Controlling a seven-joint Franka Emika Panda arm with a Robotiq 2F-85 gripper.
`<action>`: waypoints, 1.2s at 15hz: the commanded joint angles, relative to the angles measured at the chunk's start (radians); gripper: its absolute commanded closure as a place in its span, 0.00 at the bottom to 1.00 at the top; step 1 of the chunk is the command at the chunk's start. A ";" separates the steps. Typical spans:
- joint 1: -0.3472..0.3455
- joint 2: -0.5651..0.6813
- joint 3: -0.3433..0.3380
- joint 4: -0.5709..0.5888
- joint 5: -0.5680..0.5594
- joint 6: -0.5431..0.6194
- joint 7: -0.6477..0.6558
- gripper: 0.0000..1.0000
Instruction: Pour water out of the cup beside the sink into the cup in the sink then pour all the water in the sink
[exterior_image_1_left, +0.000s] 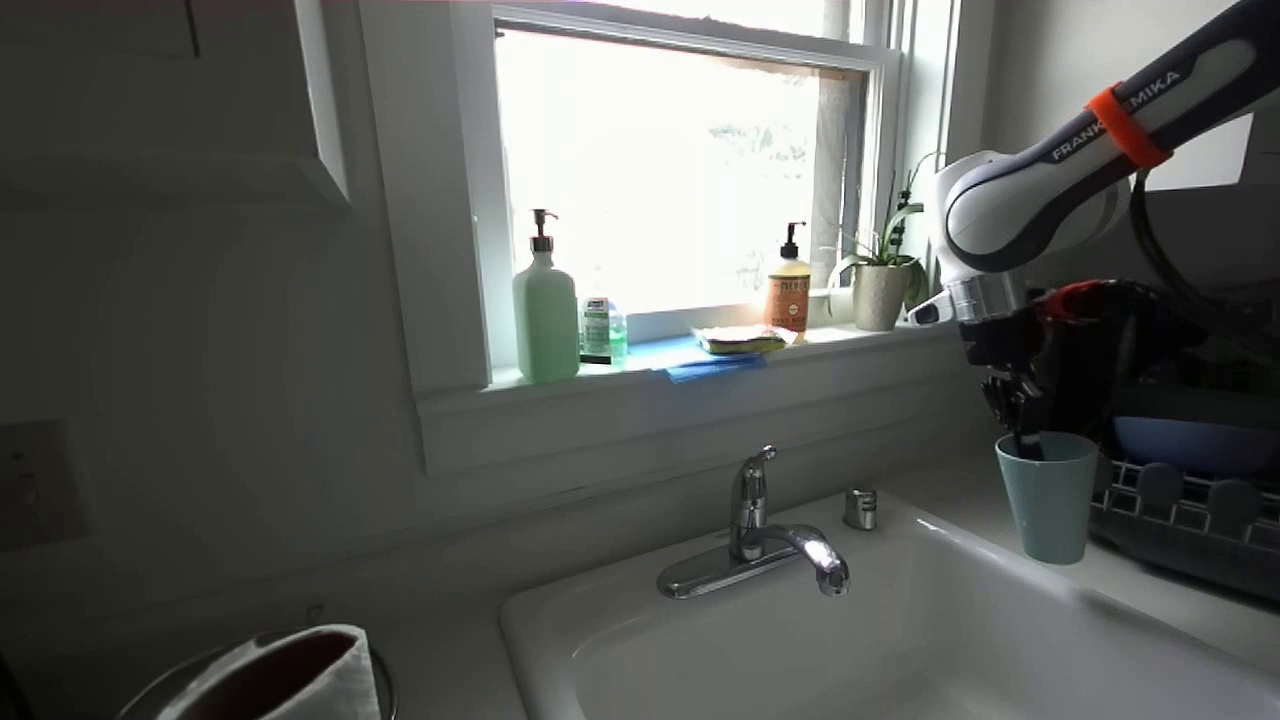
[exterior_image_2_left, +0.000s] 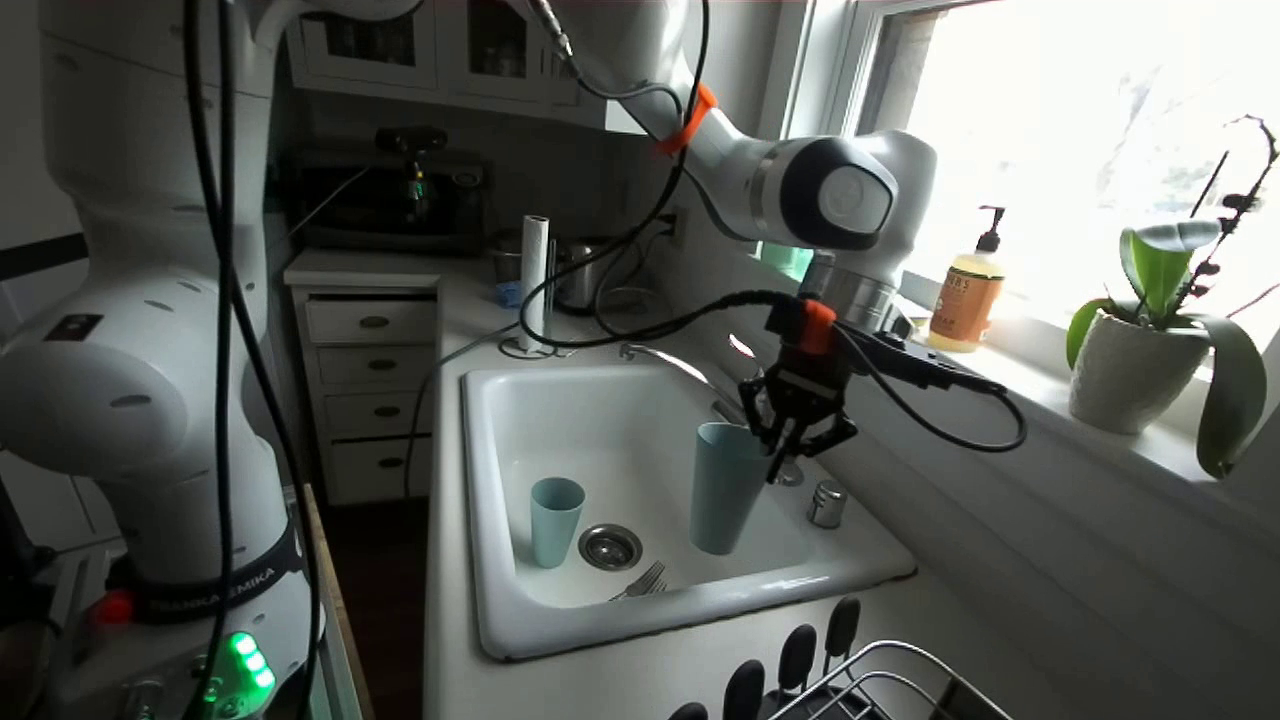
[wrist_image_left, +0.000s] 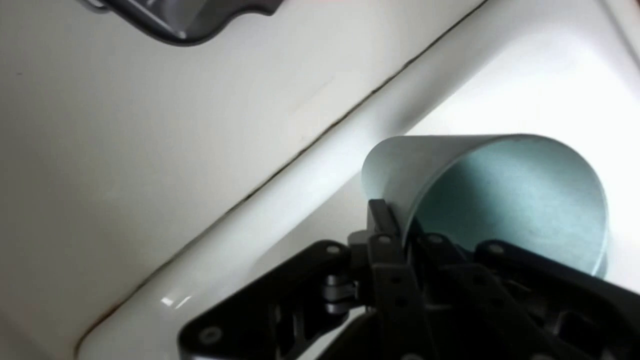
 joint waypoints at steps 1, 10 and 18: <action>0.041 -0.089 0.010 -0.131 0.041 -0.023 0.062 0.99; 0.068 -0.063 0.014 -0.138 0.051 -0.027 0.082 0.96; 0.120 -0.079 0.051 -0.233 0.011 0.076 0.106 0.99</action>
